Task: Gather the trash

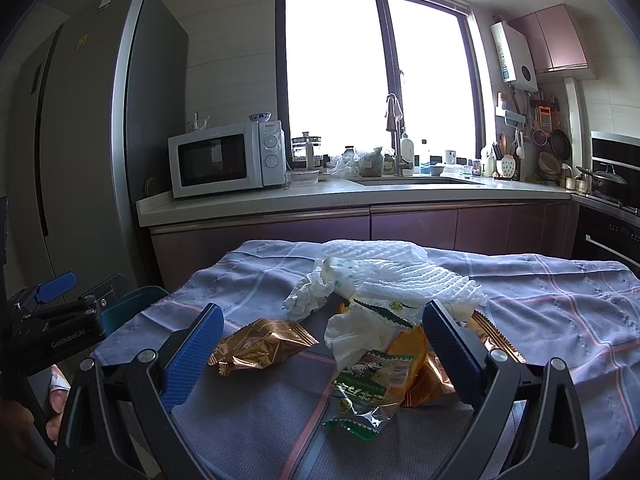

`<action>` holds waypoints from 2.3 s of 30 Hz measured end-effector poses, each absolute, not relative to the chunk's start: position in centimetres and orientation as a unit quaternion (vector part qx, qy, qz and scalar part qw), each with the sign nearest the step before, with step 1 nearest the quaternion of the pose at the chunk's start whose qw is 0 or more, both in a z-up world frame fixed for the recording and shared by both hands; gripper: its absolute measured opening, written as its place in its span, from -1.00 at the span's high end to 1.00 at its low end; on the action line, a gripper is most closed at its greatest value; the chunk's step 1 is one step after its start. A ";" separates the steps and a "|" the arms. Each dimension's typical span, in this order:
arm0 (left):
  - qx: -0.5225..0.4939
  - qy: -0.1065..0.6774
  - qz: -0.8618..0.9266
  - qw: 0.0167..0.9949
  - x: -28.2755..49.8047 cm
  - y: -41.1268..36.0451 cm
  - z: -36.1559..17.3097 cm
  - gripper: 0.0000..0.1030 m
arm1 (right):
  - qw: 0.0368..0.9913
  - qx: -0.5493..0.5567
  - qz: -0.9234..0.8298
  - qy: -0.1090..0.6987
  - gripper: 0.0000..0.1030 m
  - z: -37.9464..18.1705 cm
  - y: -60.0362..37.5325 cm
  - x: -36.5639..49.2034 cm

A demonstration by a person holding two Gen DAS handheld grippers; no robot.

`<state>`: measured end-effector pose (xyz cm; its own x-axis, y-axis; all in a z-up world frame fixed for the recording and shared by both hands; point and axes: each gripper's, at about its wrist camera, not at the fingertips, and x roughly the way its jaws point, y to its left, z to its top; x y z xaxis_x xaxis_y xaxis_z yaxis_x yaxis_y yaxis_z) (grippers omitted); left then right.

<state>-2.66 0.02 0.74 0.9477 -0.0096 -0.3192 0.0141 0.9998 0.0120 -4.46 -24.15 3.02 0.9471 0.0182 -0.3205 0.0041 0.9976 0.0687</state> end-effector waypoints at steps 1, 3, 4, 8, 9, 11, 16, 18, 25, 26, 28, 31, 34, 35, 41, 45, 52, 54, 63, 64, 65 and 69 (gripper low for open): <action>0.007 0.162 -0.006 0.987 -2.6 0.0 0.7 -0.89 | 0.986 0.035 0.004 0.162 -0.87 3.0 -24.2 -4.5; 0.007 0.162 -0.006 0.987 -2.6 0.0 0.8 -0.89 | 0.986 0.034 0.004 0.162 -0.87 3.0 -24.1 -4.5; 0.007 0.162 -0.006 0.987 -2.6 0.0 0.8 -0.89 | 0.986 0.034 0.003 0.162 -0.87 3.0 -24.1 -4.5; 0.007 0.162 -0.006 0.987 -2.6 0.1 0.8 -0.89 | 0.986 0.035 0.003 0.162 -0.87 3.0 -24.2 -4.5; 0.007 0.163 -0.006 0.987 -2.6 0.0 0.7 -0.89 | 0.986 0.035 0.003 0.163 -0.87 3.0 -24.2 -4.5; 0.007 0.162 -0.006 0.987 -2.6 0.0 0.7 -0.89 | 0.986 0.035 0.003 0.163 -0.87 3.0 -24.1 -4.5; 0.007 0.162 -0.006 0.987 -2.7 0.0 0.7 -0.89 | 0.986 0.035 0.003 0.163 -0.87 3.0 -24.2 -4.5; 0.006 0.163 -0.006 0.987 -2.6 0.0 0.7 -0.89 | 0.986 0.035 0.003 0.163 -0.87 3.0 -24.2 -4.5; 0.006 0.163 -0.006 0.987 -2.6 0.0 0.7 -0.89 | 0.986 0.035 0.003 0.163 -0.87 3.0 -24.2 -4.5; 0.006 0.163 -0.006 0.987 -2.7 0.0 0.7 -0.89 | 0.986 0.035 0.003 0.163 -0.87 3.0 -24.2 -4.5; 0.006 0.163 -0.006 0.987 -2.6 0.0 0.7 -0.89 | 0.986 0.035 0.003 0.163 -0.87 3.0 -24.2 -4.5; 0.006 0.163 -0.006 0.987 -2.6 0.0 0.7 -0.89 | 0.986 0.036 0.004 0.163 -0.87 3.0 -24.2 -4.5; 0.006 0.163 -0.006 0.987 -2.6 0.0 0.7 -0.89 | 0.986 0.035 0.004 0.163 -0.87 3.0 -24.2 -4.5; 0.005 0.163 -0.007 0.987 -2.6 0.1 0.7 -0.89 | 0.986 0.035 0.004 0.163 -0.87 3.0 -24.2 -4.5; 0.006 0.164 -0.007 0.986 -2.6 0.0 0.6 -0.89 | 0.986 0.036 0.005 0.164 -0.87 2.9 -24.2 -4.5; 0.006 0.164 -0.006 0.986 -2.6 0.0 0.6 -0.89 | 0.986 0.037 0.006 0.164 -0.87 2.9 -24.3 -4.5; 0.008 0.165 -0.007 0.986 -2.6 -0.6 0.2 -0.89 | 0.985 0.039 0.006 0.165 -0.87 2.9 -24.3 -4.3; 0.009 0.167 -0.008 0.986 -2.6 -0.9 0.1 -0.89 | 0.985 0.041 0.006 0.167 -0.87 2.9 -24.5 -4.3; 0.011 0.169 -0.010 0.985 -2.3 -1.5 0.1 -0.89 | 0.984 0.046 0.007 0.170 -0.87 2.9 -24.9 -4.1; 0.010 0.170 -0.010 0.985 -2.2 -1.5 0.1 -0.89 | 0.984 0.047 0.007 0.170 -0.87 2.8 -24.9 -4.1; 0.011 0.170 -0.010 0.985 -2.2 -1.6 0.1 -0.89 | 0.984 0.047 0.008 0.171 -0.87 2.8 -24.9 -4.1; 0.011 0.172 -0.012 0.985 -2.0 -1.9 0.0 -0.89 | 0.984 0.049 0.010 0.171 -0.87 2.8 -25.1 -4.0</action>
<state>-2.04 -1.94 -0.03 0.9406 -0.0204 -0.3390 0.0281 0.9994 0.0178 -3.99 -25.08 2.79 0.9414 0.0354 -0.3354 -0.0021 0.9951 0.0992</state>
